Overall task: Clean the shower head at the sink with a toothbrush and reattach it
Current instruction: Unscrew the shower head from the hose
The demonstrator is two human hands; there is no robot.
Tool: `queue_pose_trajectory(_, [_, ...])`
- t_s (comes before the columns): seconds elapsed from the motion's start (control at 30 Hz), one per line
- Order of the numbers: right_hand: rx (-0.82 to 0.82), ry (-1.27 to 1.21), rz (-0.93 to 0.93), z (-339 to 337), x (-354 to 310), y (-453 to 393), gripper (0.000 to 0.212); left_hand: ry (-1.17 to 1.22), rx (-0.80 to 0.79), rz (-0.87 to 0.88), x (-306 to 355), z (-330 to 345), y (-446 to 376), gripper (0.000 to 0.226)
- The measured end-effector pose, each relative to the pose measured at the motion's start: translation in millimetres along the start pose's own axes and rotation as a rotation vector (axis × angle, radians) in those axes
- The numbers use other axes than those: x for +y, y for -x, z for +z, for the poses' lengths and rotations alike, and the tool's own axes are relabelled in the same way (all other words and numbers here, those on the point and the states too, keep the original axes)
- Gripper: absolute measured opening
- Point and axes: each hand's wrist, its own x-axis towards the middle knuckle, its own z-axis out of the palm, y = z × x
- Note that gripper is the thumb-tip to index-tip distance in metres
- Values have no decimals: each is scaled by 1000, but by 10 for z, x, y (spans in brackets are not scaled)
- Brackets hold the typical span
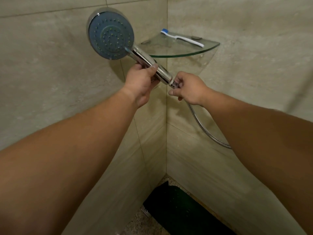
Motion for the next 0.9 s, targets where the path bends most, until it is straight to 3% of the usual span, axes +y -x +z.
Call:
queue_pose_trajectory(0.13, [-69, -92, 13, -21, -20, -6, 24, -10, 7, 4, 20, -23, -25, 8])
queue_pose_trajectory(0.3, [-76, 10, -42, -56, -62, 17, 6, 1, 16, 7, 17, -24, -29, 9])
queue_pose_trajectory(0.47, [1, 0, -8, -52, 5, 32, 32, 10, 29, 4, -13, -9, -23, 9])
queue_pose_trajectory(0.63, [34, -25, 20, -62, 112, 53, 33, -15, 48, 4, -9, -35, -39, 8])
queue_pose_trajectory(0.8, [36, 162, 26, -76, 185, 57, 26, -28, 44, 14, -26, 14, -7, 9])
queue_pose_trajectory(0.9, [51, 440, -14, -102, 227, 100, 26, -53, 31, 17, -29, 17, -11, 17])
